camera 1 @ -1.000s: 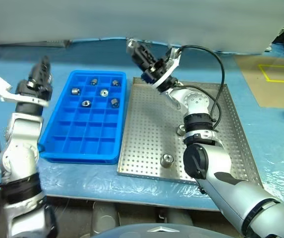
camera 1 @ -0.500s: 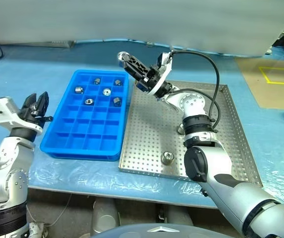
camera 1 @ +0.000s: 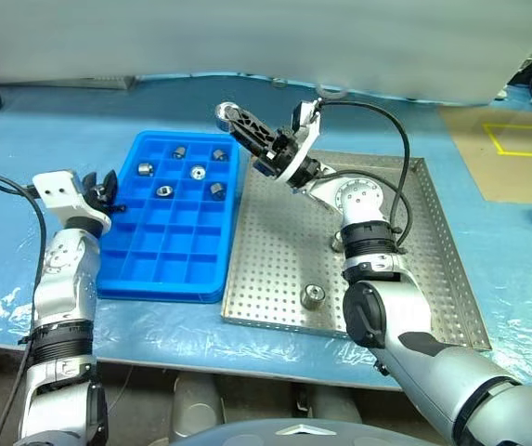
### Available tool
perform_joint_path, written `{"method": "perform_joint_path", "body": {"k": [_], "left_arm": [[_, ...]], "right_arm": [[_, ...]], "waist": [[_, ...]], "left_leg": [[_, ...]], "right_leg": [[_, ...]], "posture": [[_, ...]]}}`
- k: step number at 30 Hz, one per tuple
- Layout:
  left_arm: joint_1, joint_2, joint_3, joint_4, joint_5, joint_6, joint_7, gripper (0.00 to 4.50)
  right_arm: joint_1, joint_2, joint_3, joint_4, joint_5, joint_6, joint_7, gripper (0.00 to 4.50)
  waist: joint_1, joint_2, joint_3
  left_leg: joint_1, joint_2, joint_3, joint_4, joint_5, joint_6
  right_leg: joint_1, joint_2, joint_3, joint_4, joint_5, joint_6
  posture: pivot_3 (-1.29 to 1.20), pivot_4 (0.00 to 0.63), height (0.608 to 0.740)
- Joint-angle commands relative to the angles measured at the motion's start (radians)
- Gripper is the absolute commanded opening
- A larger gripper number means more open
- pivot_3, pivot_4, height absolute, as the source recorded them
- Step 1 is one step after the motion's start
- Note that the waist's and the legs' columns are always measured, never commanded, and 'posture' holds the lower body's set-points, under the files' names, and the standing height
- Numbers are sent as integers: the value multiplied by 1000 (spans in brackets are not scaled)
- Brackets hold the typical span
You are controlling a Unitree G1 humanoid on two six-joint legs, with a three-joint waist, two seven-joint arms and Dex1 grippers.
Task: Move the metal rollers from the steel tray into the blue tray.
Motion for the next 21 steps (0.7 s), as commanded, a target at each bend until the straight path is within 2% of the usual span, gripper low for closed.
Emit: {"method": "perform_joint_path", "body": {"k": [1,9,17,21], "left_arm": [[-21,5,5,-2,-4,-26,-42,1439],[-4,5,-10,17,37,-15,-54,1439],[6,-2,1,14,59,-6,-21,3980],[25,-3,16,-66,13,11,-48,3980]], "right_arm": [[-6,-3,-2,-58,12,-6,-1,1153],[-2,0,4,-59,2,-14,-1,1153],[6,2,22,-58,-17,-20,10,1153],[19,0,77,-70,-77,-64,26,1153]], "waist": [[-1,0,0],[-2,0,0],[-4,0,0],[-4,0,0]], "left_leg": [[0,0,0,0,0,0],[0,0,0,0,0,0],[1,0,0,0,0,0],[1,0,0,0,0,0]], "right_leg": [[0,0,0,0,0,0],[0,0,0,0,0,0],[0,0,0,0,0,0],[0,0,0,0,0,0]], "posture": [[6,150,740],[7,150,740],[11,150,740],[15,150,740]]}}
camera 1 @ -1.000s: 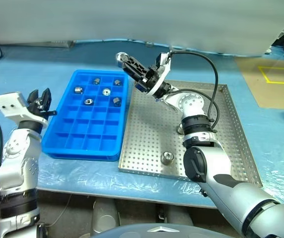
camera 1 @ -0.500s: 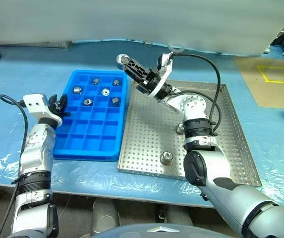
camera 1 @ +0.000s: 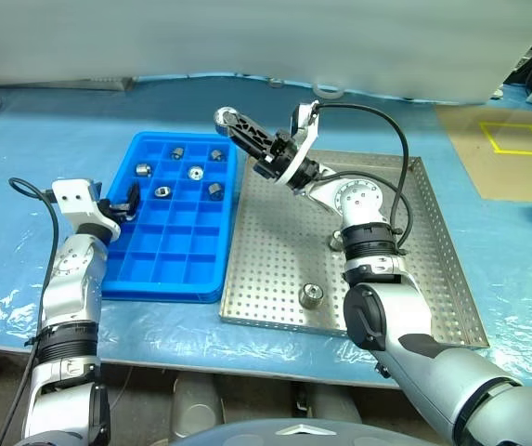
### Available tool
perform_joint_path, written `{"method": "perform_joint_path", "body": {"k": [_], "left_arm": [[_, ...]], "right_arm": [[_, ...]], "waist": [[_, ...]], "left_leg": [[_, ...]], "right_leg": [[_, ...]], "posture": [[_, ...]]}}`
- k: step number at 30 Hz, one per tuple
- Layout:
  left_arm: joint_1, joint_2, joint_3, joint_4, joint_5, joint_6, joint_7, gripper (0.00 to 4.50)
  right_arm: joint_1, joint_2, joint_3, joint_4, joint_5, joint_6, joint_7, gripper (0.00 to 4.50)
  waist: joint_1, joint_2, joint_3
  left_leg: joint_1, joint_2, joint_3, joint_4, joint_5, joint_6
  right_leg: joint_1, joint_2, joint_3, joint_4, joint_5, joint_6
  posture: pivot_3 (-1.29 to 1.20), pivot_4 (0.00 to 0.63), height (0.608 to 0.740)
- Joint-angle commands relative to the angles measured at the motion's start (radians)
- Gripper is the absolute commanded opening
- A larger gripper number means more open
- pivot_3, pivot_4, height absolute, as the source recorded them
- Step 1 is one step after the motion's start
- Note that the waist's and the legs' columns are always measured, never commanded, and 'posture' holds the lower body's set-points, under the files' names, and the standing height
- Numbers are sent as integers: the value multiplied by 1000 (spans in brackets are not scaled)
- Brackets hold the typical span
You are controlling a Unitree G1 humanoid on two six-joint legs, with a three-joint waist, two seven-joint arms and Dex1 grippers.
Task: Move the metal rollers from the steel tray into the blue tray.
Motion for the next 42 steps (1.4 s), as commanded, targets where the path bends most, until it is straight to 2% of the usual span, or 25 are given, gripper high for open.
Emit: {"method": "perform_joint_path", "body": {"k": [1,3,5,9,12,16,20,23,27,32,37,42], "left_arm": [[25,9,39,-130,-49,7,-23,3980],[39,16,73,-210,-84,11,-14,3980],[48,19,124,-280,-129,17,7,3980],[84,28,279,-449,-232,39,91,3980],[138,30,316,-563,-306,89,99,3980],[295,32,293,-728,-253,115,101,3980],[548,-19,259,-937,-394,156,16,3980],[727,-42,219,-1027,-393,170,-25,3980],[927,-94,188,-1072,-342,127,-66,3980],[1022,-129,123,-1095,-340,100,-125,3980],[965,-187,78,-1029,-236,49,-61,3980],[927,-239,32,-996,-164,14,-24,3980]], "right_arm": [[25,-6,112,-73,-102,-79,54,1153],[57,-17,248,-103,-220,-152,107,1153],[71,-10,330,-99,-300,-220,132,1153],[27,57,426,-11,-420,-353,161,1153],[-8,96,455,40,-467,-416,197,1153],[-50,162,537,124,-559,-532,258,1153],[-73,216,596,180,-609,-620,311,1153],[-78,236,619,218,-636,-661,334,1153],[-93,276,655,274,-675,-704,337,1153],[-139,341,684,340,-722,-768,317,1153],[-170,396,703,376,-746,-810,276,1153],[-181,432,707,370,-738,-815,235,1153]], "waist": [[0,0,0],[1,0,0],[0,0,0],[-11,0,0],[-6,0,0],[8,-3,-2],[17,-4,-2],[38,-4,-2],[53,-2,-1],[96,1,0],[122,2,1],[123,1,0]], "left_leg": [[0,0,0,0,0,0],[0,0,0,0,0,0],[-1,1,0,-1,0,0],[-1,2,0,-1,0,0],[-1,2,0,-1,0,0],[-1,2,0,-1,-1,1],[-4,2,0,0,-3,5],[-4,8,0,0,-4,6],[-3,11,0,-2,-4,6],[-5,14,0,-3,-4,6],[-5,14,0,-4,-4,6],[-5,13,0,-3,-4,6]], "right_leg": [[0,0,0,0,0,0],[0,0,0,-1,0,0],[0,0,-1,-1,0,0],[-1,2,0,0,0,0],[-1,2,0,0,0,-1],[-1,1,-1,-2,0,-1],[-1,-1,-2,-3,-1,-1],[-2,2,-3,-2,-1,-3],[-2,4,-4,-2,-2,-5],[-2,5,-3,-3,-3,-6],[-2,4,-2,-4,-3,-5],[-2,5,-1,-4,-3,-5]], "posture": [[15,150,740],[19,150,740],[28,150,740],[78,150,740],[121,150,740],[214,150,740],[293,150,740],[367,150,740],[423,150,740],[468,150,740],[481,150,740],[507,150,740]]}}
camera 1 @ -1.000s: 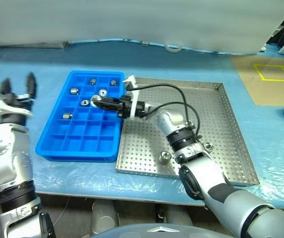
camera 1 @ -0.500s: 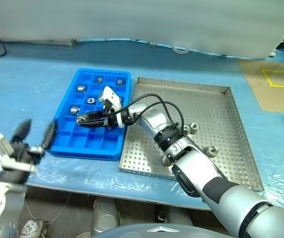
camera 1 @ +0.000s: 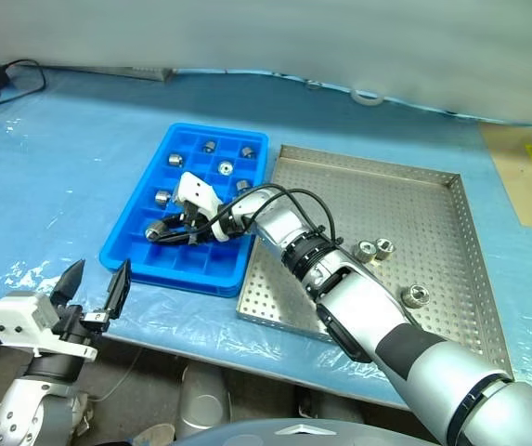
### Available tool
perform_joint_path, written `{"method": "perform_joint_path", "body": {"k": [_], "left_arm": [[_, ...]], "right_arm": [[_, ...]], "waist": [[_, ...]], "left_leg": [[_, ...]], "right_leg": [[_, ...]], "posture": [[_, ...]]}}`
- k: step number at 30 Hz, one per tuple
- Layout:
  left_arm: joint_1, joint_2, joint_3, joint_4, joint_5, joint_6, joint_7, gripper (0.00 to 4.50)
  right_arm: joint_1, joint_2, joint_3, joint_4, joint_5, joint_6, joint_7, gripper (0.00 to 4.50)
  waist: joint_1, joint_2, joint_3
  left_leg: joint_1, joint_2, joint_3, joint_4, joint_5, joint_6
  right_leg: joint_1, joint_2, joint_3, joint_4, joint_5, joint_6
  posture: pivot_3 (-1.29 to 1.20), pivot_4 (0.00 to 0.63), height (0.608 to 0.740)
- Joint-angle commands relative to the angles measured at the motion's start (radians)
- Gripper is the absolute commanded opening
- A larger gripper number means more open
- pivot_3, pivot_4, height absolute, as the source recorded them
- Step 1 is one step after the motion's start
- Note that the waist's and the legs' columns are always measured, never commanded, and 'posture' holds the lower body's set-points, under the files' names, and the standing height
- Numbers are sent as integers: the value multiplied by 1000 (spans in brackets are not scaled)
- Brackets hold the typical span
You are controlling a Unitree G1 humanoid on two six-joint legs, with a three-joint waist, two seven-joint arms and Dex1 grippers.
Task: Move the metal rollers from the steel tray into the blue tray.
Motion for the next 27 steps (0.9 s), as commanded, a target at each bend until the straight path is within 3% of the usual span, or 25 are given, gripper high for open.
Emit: {"method": "perform_joint_path", "body": {"k": [1,8,14,19,27], "left_arm": [[-10,-26,-22,1,47,-46,27,3980],[11,-91,-66,17,96,-95,54,3980],[52,-161,-91,20,155,-138,106,3980],[112,-220,-116,7,192,-183,134,3980],[162,-263,-146,1,214,-239,157,3980]], "right_arm": [[-78,314,-6,-21,10,-27,-35,1153],[-87,374,7,-68,34,-30,-82,1153],[-31,395,89,-170,59,-54,-8,1153],[21,385,206,-253,62,-72,27,1153],[1,387,271,-201,26,-162,-112,1153]], "waist": [[1,0,0],[7,0,0],[44,0,0],[88,0,0],[194,1,0]], "left_leg": [[0,0,0,0,0,0],[0,0,0,0,0,0],[0,0,0,0,0,0],[0,0,0,-1,0,1],[2,0,-1,-1,-1,1]], "right_leg": [[0,0,0,0,0,0],[0,0,0,0,0,0],[0,0,0,-1,0,0],[0,0,0,-2,-1,1],[2,1,2,-2,-4,7]], "posture": [[507,150,740],[567,150,740],[645,150,740],[712,150,740],[747,150,740]]}}
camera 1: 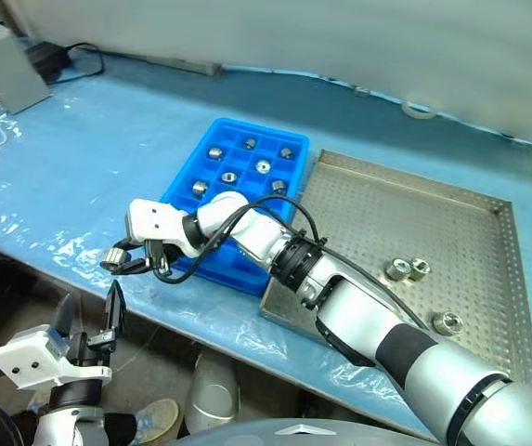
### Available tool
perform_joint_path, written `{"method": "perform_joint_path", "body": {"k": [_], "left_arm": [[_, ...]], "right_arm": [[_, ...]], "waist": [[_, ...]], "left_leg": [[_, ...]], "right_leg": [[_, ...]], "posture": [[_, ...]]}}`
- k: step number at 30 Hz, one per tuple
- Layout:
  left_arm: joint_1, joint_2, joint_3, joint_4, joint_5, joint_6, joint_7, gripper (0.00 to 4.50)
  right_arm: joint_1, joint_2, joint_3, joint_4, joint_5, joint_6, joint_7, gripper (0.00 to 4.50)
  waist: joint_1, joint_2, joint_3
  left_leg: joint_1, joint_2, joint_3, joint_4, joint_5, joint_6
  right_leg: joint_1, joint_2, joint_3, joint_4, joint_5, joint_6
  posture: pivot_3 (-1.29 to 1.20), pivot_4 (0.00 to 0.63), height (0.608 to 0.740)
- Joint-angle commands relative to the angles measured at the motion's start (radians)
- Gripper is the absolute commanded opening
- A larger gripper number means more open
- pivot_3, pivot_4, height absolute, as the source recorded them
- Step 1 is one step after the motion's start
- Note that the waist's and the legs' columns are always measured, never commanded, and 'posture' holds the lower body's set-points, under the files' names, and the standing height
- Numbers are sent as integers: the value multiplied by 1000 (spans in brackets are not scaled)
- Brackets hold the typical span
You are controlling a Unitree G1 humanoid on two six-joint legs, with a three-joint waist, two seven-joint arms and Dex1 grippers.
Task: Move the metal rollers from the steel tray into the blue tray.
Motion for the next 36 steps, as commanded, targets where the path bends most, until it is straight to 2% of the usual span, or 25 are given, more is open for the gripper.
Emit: {"method": "perform_joint_path", "body": {"k": [1,6,10,15,23,31,36], "left_arm": [[20,-9,-16,-37,19,-43,11,3980],[-8,12,-34,-24,25,-27,17,3980],[-46,48,-35,-10,26,9,13,3980],[-82,83,-26,9,14,46,17,3980],[-133,115,-31,16,9,86,16,3980],[-130,113,-34,20,6,92,11,3980],[-143,119,-38,21,-5,103,4,3980]], "right_arm": [[-15,386,-32,34,3,-45,-67,1153],[-124,374,-137,153,48,-17,-67,1153],[-171,342,-204,204,84,15,43,1153],[-192,323,-245,232,79,22,102,1153],[-216,334,-260,316,-22,-75,-107,1153],[-186,324,-252,339,-61,-109,-36,1153],[-176,307,-252,356,-92,-126,-64,1153]], "waist": [[25,0,0],[62,1,1],[62,2,1],[56,3,1],[51,3,0],[49,3,0],[50,3,0]], "left_leg": [[1,0,0,0,0,0],[4,-1,-1,0,0,0],[6,-1,-3,0,0,0],[7,-2,-3,0,0,0],[6,-2,-3,0,0,-1],[5,-2,-3,0,0,-1],[6,-2,-3,0,0,-1]], "right_leg": [[1,0,0,0,0,0],[3,0,2,1,0,1],[3,1,2,5,0,1],[3,1,4,4,0,1],[2,2,3,4,2,-3],[2,2,3,4,1,-2],[2,2,3,4,1,-2]], "posture": [[745,150,740],[708,150,740],[672,150,740],[639,150,740],[619,150,740],[613,150,740],[598,150,740]]}}
